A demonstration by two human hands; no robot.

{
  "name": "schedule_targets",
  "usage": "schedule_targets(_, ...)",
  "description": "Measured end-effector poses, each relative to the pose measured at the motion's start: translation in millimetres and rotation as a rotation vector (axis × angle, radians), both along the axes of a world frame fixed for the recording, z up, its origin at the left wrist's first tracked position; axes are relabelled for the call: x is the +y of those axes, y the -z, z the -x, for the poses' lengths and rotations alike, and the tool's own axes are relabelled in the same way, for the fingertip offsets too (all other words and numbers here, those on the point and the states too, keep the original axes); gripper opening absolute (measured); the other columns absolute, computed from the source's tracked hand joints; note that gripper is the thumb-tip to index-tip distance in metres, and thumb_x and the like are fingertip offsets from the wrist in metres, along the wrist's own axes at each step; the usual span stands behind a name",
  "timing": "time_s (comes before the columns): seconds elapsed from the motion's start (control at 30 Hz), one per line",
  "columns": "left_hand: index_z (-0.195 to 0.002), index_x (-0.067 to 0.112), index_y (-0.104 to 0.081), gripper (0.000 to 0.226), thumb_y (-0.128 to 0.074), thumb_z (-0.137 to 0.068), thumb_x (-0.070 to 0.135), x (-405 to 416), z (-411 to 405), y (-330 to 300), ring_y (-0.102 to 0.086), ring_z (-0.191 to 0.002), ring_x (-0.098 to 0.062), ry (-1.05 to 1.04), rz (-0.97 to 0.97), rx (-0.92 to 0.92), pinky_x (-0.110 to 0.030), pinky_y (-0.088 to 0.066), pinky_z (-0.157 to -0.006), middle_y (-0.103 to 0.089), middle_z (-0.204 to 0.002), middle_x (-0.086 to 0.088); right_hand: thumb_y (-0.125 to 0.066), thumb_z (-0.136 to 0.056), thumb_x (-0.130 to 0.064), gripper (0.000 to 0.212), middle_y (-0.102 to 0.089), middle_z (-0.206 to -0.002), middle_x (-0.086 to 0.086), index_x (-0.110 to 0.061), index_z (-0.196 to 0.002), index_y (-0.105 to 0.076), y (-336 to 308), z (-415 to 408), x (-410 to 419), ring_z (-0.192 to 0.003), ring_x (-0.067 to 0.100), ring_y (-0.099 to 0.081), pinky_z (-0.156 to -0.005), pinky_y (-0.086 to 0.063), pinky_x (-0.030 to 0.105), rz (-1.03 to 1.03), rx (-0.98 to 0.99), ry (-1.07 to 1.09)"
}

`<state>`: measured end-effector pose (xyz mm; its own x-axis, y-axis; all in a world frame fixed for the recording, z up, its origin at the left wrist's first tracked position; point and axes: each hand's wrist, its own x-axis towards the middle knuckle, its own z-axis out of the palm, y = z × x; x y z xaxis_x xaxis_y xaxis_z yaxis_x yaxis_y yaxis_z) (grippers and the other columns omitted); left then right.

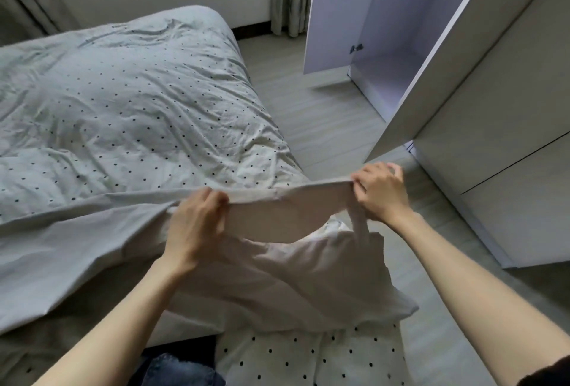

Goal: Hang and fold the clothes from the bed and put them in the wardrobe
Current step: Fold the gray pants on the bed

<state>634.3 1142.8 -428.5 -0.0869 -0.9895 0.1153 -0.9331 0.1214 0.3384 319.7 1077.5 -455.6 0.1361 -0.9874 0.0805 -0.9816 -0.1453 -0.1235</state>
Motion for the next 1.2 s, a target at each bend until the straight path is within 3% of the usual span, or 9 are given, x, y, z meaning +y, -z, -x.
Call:
schedule_targets(0.17, -0.097, 0.015, -0.055, 0.01, -0.056, -0.089, 0.021, -4, 14, -3, -0.057, -0.095, -0.027, 0.104, -0.285, -0.054, -0.036, -0.04, -0.074, -0.061, -0.104, -0.007, -0.042, -0.094, -0.018, 0.027, -0.063, -0.116, 0.006, -0.017, -0.109, -0.065, -12, -4, -5, -0.114, 0.024, -0.052, -0.104, -0.025, 0.039, -0.286, 0.152, -0.037)
schedule_targets(0.27, -0.089, 0.015, -0.048, 0.008, -0.057, -0.087, 0.015, -10, 7, -7, -0.058, -0.086, -0.032, -0.093, -0.096, 0.055, -0.036, -0.037, -0.065, -0.06, -0.094, -0.011, -0.043, -0.094, -0.014, 0.029, -0.063, -0.117, 0.003, -0.019, -0.113, -0.064, -14, 1, -6, -0.114, 0.024, -0.051, -0.104, -0.021, 0.038, -0.098, 0.071, 0.079)
schedule_targets(0.47, -0.099, 0.009, -0.057, 0.013, -0.057, -0.087, 0.008, -28, 20, -12, -0.059, -0.083, -0.034, -0.058, 0.085, 0.038, -0.033, -0.035, -0.059, -0.062, -0.096, -0.012, -0.047, -0.082, 0.005, 0.022, -0.064, -0.093, 0.017, -0.003, -0.093, -0.064, -29, -9, -29, -0.088, 0.033, -0.058, -0.094, -0.029, 0.043, 0.257, 0.005, 0.096)
schedule_targets(0.63, -0.095, 0.007, -0.066, 0.026, -0.069, -0.069, 0.0, 31, 32, 18, -0.06, -0.072, -0.033, 0.13, -0.081, -0.009, -0.037, -0.045, -0.051, -0.061, -0.08, -0.014, -0.06, -0.068, 0.013, 0.02, -0.06, -0.073, 0.014, -0.004, -0.077, -0.06, -10, 6, 18, -0.068, 0.032, -0.059, -0.083, -0.044, 0.047, 0.344, 0.088, 0.043)
schedule_targets(0.8, -0.083, 0.015, -0.069, 0.043, -0.085, -0.044, 0.005, 93, 40, 58, -0.051, -0.049, -0.021, 0.364, -0.284, -0.207, -0.024, -0.034, -0.039, -0.052, -0.062, -0.002, -0.059, -0.053, 0.009, 0.024, -0.061, -0.066, 0.011, -0.007, -0.07, -0.064, 43, 24, 112, -0.058, 0.029, -0.06, -0.062, -0.049, 0.04, 0.116, 0.21, 0.004)
schedule_targets(0.87, -0.102, 0.02, -0.065, 0.042, -0.077, -0.063, 0.008, 109, 39, 76, -0.055, -0.064, -0.022, 0.377, -0.372, -0.238, -0.027, -0.037, -0.052, -0.054, -0.077, -0.002, -0.069, -0.041, 0.018, 0.038, -0.063, -0.067, 0.012, -0.004, -0.072, -0.066, 65, 30, 141, -0.057, 0.03, -0.062, -0.057, -0.047, 0.039, -0.023, 0.182, 0.035)
schedule_targets(0.97, -0.121, 0.024, -0.053, 0.041, -0.055, -0.083, 0.009, 121, 35, 95, -0.054, -0.086, -0.025, 0.367, -0.432, -0.277, -0.031, -0.038, -0.068, -0.053, -0.095, -0.003, -0.061, -0.071, 0.009, 0.03, -0.066, -0.094, 0.011, -0.007, -0.095, -0.066, 87, 36, 162, -0.088, 0.03, -0.062, -0.076, -0.038, 0.037, -0.313, 0.15, 0.136)
schedule_targets(1.07, -0.107, 0.018, -0.064, 0.04, -0.069, -0.07, 0.004, 122, 34, 94, -0.056, -0.071, -0.025, 0.34, -0.438, -0.286, -0.032, -0.04, -0.057, -0.056, -0.082, -0.005, -0.043, -0.093, -0.011, 0.024, -0.063, -0.109, 0.014, -0.009, -0.107, -0.062, 95, 31, 164, -0.102, 0.032, -0.055, -0.081, -0.039, 0.035, -0.506, -0.133, 0.505)
schedule_targets(1.2, -0.092, 0.012, -0.069, 0.048, -0.082, -0.048, -0.001, 118, 36, 86, -0.054, -0.056, -0.024, 0.351, -0.324, -0.245, -0.03, -0.041, -0.044, -0.054, -0.069, -0.005, -0.043, -0.099, -0.029, 0.034, -0.065, -0.101, 0.016, 0.001, -0.104, -0.058, 99, 10, 153, -0.09, 0.032, -0.063, -0.081, -0.051, 0.041, -0.692, -0.923, 1.053)
